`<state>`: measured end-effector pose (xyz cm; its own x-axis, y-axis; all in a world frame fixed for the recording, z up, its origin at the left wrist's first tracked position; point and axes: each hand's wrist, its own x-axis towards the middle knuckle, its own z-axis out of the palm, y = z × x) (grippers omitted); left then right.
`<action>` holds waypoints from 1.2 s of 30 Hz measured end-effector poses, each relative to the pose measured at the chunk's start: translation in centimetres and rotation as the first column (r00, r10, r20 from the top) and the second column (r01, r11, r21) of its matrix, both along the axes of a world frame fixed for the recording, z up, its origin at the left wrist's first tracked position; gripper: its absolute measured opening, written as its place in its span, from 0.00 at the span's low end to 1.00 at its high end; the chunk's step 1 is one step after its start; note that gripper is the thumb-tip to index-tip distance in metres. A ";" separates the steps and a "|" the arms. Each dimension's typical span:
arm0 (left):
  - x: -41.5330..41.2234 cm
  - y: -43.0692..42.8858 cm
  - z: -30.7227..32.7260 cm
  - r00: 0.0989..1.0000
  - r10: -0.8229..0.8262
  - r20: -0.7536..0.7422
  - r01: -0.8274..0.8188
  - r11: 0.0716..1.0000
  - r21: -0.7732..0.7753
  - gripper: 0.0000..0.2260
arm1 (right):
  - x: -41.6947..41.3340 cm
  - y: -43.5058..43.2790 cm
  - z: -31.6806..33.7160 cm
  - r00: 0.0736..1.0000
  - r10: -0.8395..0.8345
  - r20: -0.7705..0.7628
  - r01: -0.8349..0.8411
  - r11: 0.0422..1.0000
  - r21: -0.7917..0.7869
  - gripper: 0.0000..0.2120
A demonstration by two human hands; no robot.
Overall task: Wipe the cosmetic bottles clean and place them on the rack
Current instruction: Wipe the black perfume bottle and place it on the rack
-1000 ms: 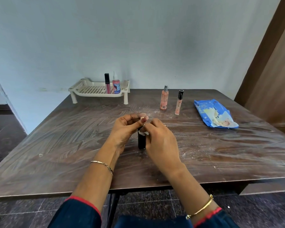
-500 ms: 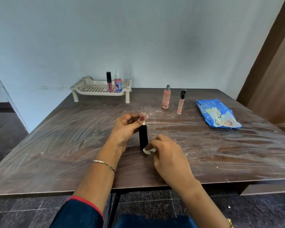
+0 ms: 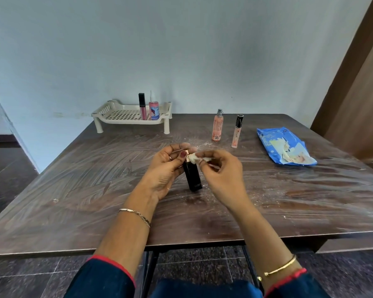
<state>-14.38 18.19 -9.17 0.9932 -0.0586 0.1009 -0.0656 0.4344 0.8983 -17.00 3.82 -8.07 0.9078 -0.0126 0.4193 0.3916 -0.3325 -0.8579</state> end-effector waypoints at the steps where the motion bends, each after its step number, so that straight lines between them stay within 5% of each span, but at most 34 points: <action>1: 0.0 0.0 0.0 1.000 -0.007 0.001 0.007 1.000 -0.009 0.09 | 0.0 0.4 -0.2 0.998 -0.002 0.061 0.009 0.994 -0.112 0.07; 3: 0.0 0.1 -0.1 1.000 -0.010 0.003 0.010 1.000 -0.018 0.09 | -0.3 0.9 -0.6 0.980 -0.010 0.200 0.080 0.934 -0.349 0.10; 7: 0.3 0.1 -0.1 1.000 0.006 -0.010 -0.007 1.000 -0.028 0.09 | -1.0 0.5 -1.5 0.950 0.035 0.311 0.143 0.836 -0.530 0.12; 14: 0.6 -0.1 -0.2 0.998 0.031 -0.056 -0.030 0.999 0.020 0.09 | -2.5 -1.3 -2.5 0.982 0.102 0.161 0.042 0.706 -0.707 0.11; 17: 0.6 0.1 -0.2 0.998 0.020 -0.052 -0.020 1.000 0.019 0.10 | -2.8 -1.9 -2.0 0.990 0.097 0.099 -0.002 0.728 -0.686 0.11; 22: 0.5 0.2 -0.1 0.999 -0.021 -0.027 0.020 1.000 -0.008 0.09 | -1.8 -1.9 0.7 0.973 -0.039 0.226 0.146 0.865 -0.480 0.10; 36: 0.1 0.0 0.0 0.995 -0.096 0.009 0.094 0.981 0.170 0.08 | -2.3 -0.6 -2.2 0.985 0.067 0.157 0.049 0.767 -0.640 0.10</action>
<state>-14.32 18.23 -9.18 0.9805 -0.1701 0.0981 -0.0471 0.2816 0.9584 -19.34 3.22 -10.29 0.8255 0.3188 0.4658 0.5094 -0.7762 -0.3715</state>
